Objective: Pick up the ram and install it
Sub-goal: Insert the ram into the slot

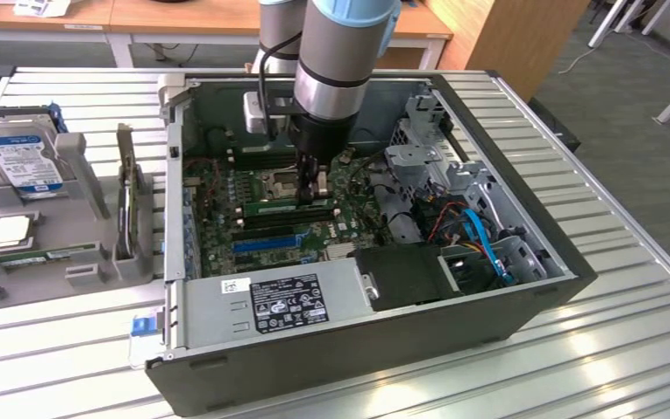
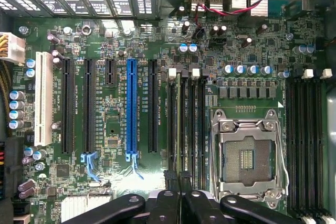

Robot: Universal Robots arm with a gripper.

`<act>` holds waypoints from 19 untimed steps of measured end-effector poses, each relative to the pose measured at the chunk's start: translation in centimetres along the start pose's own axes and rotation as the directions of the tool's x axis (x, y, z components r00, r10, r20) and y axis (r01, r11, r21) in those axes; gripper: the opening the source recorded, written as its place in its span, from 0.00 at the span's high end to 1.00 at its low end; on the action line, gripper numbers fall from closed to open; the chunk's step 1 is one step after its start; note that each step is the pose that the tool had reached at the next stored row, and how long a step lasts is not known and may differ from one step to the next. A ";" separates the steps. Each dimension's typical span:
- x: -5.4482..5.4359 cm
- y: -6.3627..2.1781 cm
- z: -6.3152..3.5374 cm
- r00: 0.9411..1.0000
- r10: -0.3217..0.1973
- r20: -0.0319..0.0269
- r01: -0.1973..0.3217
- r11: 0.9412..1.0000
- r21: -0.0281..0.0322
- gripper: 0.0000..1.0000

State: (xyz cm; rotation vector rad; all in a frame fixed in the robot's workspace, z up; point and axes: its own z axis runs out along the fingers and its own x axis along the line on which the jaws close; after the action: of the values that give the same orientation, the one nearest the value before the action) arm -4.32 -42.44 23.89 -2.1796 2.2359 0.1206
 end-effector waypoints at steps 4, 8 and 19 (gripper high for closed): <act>0.1 -0.01 0.04 1.000 0.000 0.000 0.000 1.000 0.000 0.88; 0.2 -0.01 0.03 1.000 0.000 0.000 0.000 1.000 0.000 0.88; 0.2 -0.16 0.25 1.000 0.000 0.000 0.000 1.000 0.000 0.88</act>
State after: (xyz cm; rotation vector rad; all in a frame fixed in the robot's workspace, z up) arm -4.18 -42.59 23.62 -2.1797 2.2359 0.1205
